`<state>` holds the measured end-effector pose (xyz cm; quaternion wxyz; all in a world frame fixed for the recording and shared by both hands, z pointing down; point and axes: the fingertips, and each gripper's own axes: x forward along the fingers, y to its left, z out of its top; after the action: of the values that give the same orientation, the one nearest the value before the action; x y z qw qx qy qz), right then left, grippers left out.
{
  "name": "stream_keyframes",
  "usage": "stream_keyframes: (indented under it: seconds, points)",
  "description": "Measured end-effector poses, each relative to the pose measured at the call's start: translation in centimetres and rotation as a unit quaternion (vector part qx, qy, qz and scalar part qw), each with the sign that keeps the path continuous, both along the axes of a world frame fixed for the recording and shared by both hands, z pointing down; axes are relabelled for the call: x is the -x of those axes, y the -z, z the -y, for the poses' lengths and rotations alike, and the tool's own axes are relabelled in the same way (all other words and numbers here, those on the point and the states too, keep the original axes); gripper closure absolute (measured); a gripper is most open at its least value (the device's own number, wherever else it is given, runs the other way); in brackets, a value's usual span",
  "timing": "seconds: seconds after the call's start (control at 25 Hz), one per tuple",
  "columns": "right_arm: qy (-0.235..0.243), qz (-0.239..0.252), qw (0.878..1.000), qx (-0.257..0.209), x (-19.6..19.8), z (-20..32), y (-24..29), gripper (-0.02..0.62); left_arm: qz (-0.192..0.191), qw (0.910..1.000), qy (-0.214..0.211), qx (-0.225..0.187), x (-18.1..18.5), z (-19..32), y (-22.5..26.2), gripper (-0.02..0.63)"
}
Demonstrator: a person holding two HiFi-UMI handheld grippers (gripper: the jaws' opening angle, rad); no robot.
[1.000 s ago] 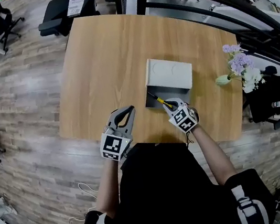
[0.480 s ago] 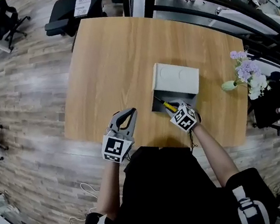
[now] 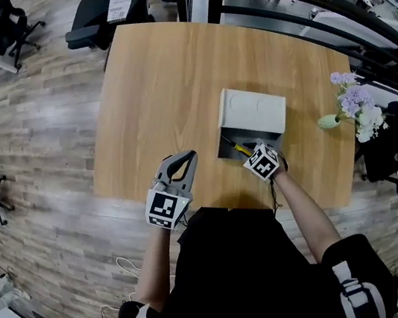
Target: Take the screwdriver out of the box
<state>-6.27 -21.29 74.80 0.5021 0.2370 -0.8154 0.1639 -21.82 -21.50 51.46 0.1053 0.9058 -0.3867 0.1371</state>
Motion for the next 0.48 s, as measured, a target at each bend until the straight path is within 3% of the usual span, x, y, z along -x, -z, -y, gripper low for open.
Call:
stream_keyframes:
  seconds: [0.48]
  points:
    - [-0.019, 0.0, 1.0, 0.024, -0.2, 0.6, -1.5, 0.471, 0.008, 0.9998, -0.018, 0.002, -1.0, 0.5, 0.3, 0.584]
